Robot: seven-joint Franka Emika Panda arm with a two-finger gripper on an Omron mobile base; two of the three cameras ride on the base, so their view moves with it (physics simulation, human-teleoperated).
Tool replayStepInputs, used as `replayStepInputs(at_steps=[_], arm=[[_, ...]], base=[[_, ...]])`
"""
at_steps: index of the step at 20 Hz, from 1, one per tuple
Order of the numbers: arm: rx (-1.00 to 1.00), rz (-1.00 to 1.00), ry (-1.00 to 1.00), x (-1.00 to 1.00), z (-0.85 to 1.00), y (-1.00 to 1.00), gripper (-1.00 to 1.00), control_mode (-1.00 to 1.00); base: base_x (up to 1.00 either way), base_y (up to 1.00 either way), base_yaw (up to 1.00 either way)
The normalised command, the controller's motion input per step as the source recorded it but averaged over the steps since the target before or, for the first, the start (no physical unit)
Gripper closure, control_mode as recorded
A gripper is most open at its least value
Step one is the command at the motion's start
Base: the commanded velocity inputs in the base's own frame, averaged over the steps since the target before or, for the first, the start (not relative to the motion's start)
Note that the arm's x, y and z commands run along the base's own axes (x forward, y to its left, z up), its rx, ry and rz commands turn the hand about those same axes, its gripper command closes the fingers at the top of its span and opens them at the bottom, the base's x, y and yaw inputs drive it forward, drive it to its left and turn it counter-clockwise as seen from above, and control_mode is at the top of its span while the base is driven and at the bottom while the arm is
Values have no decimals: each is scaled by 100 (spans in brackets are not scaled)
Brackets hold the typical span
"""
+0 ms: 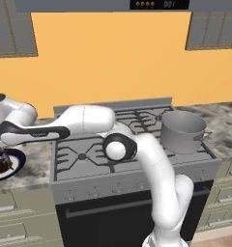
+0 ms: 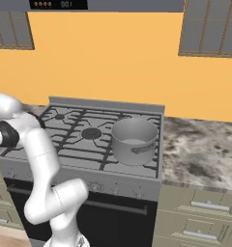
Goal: Retrieve the frozen meat and place it in the pot on a burner. Then turn the burner on.
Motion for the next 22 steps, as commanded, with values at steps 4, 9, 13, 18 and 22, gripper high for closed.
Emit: replayStepInputs(at_steps=[4,9,13,18,22], arm=[[0,0,0,25,-21,9,-100,-100],[2,0,0,25,-14,8,-100,-100],[0,0,0,19,-10,23,-100,-100],[0,0,2,19,-8,38,-100,-100],[0,0,5,18,-4,38,-100,-100]], base=[[0,0,0],[0,0,0],[0,0,0],[0,0,0],[0,0,0]])
